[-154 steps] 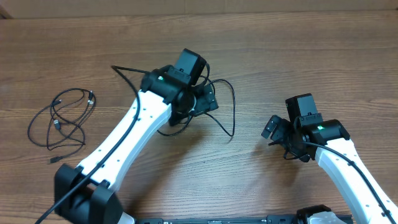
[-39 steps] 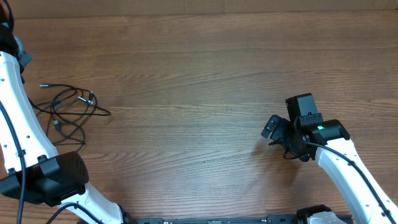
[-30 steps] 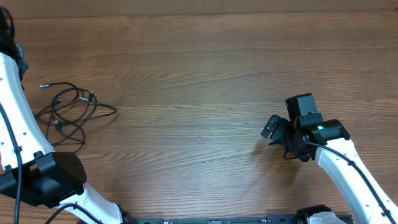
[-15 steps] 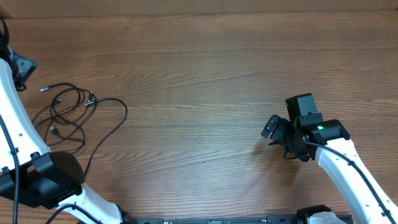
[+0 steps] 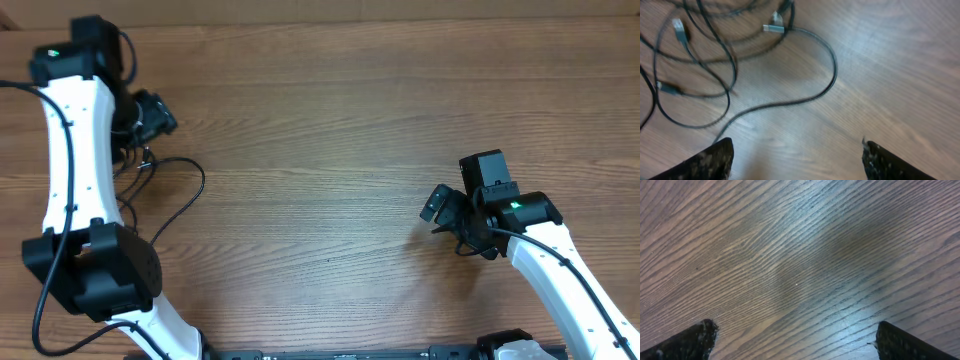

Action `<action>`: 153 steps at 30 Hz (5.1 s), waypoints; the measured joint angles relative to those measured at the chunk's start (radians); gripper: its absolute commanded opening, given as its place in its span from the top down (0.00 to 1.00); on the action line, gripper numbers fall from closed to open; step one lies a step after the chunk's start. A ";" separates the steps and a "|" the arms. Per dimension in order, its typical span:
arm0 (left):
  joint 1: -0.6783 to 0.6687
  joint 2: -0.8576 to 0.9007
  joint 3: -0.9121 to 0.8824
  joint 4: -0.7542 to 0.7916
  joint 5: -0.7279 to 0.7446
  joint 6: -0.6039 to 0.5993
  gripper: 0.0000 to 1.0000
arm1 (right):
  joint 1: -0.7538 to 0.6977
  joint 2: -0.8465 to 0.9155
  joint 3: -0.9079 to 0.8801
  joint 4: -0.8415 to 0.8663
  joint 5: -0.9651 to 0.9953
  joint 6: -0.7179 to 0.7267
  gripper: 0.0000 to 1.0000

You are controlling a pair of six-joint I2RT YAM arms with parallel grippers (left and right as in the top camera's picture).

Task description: Untangle cables

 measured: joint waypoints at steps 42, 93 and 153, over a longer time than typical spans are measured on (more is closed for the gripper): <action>-0.017 0.074 -0.336 0.579 -0.044 -0.814 0.35 | 0.000 0.000 0.000 -0.003 -0.013 0.000 0.00; 0.003 0.243 -0.335 0.553 -0.198 -0.759 0.96 | 0.000 0.000 0.000 -0.005 -0.026 0.000 0.00; 0.186 -0.015 0.126 0.048 0.124 -0.122 0.00 | 0.000 0.000 0.000 0.105 -0.106 0.000 0.00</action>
